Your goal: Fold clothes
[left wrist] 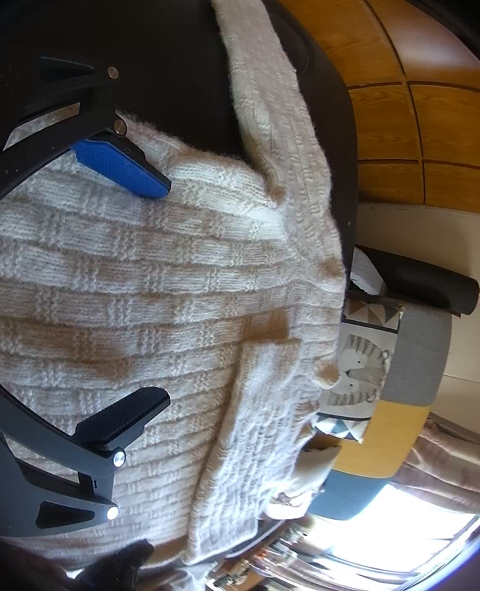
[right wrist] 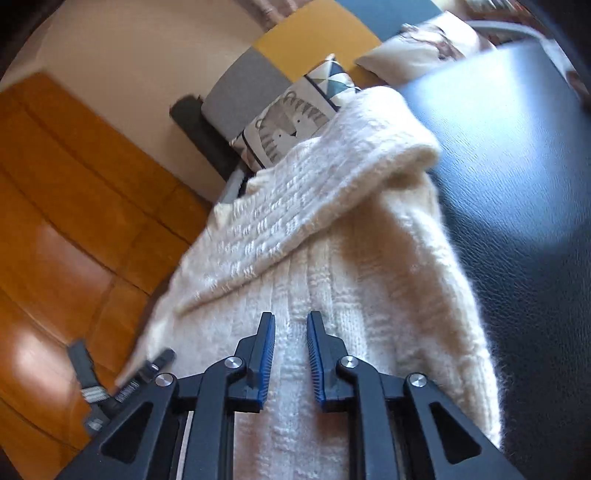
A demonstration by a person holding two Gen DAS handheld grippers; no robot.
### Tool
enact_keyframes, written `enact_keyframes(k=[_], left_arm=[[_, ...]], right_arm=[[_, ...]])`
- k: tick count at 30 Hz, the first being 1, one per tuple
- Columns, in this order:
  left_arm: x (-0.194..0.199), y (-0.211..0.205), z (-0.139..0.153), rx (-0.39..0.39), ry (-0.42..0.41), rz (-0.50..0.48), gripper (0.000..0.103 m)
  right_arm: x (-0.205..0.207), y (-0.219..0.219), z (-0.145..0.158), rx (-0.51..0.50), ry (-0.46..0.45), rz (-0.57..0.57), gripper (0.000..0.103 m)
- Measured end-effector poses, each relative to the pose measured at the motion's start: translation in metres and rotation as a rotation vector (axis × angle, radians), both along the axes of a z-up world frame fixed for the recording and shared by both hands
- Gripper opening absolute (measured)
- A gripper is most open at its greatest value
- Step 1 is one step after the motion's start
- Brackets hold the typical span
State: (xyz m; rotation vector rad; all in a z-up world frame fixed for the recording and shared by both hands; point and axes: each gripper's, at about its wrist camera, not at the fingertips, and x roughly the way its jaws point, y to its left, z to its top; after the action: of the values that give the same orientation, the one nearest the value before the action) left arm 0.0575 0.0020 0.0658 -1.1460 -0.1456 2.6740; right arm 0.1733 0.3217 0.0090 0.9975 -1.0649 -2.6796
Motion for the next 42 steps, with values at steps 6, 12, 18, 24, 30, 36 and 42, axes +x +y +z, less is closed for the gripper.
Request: enact_keyframes(k=[6,12,18,24,30,36,42], left_arm=[[-0.001,0.013,-0.002,-0.086,-0.004,0.011,0.103],[-0.003,0.022,-0.002,-0.169,-0.029,0.016,0.103],[-0.002,0.026,0.000,-0.216,-0.034,0.024,0.103],[-0.005,0.020,-0.001,-0.178,-0.064,0.016,0.103],[-0.004,0.022,-0.001,-0.180,-0.068,0.016,0.103],[-0.005,0.023,0.000,-0.180,-0.073,0.016,0.103],[-0.007,0.022,0.000,-0.178,-0.076,0.017,0.103]], right_arm=[[0.001,0.000,-0.002,0.003,0.015,0.001,0.017],[0.002,-0.005,0.003,0.038,0.002,-0.004,0.017],[-0.016,-0.053,0.034,0.453,-0.093,0.007,0.025],[-0.038,-0.072,0.027,0.590,-0.162,0.022,0.027],[-0.033,-0.071,0.022,0.588,-0.134,0.011,0.028],[-0.028,-0.073,0.023,0.585,-0.119,0.006,0.028],[-0.027,-0.063,0.022,0.514,-0.103,0.013,0.029]])
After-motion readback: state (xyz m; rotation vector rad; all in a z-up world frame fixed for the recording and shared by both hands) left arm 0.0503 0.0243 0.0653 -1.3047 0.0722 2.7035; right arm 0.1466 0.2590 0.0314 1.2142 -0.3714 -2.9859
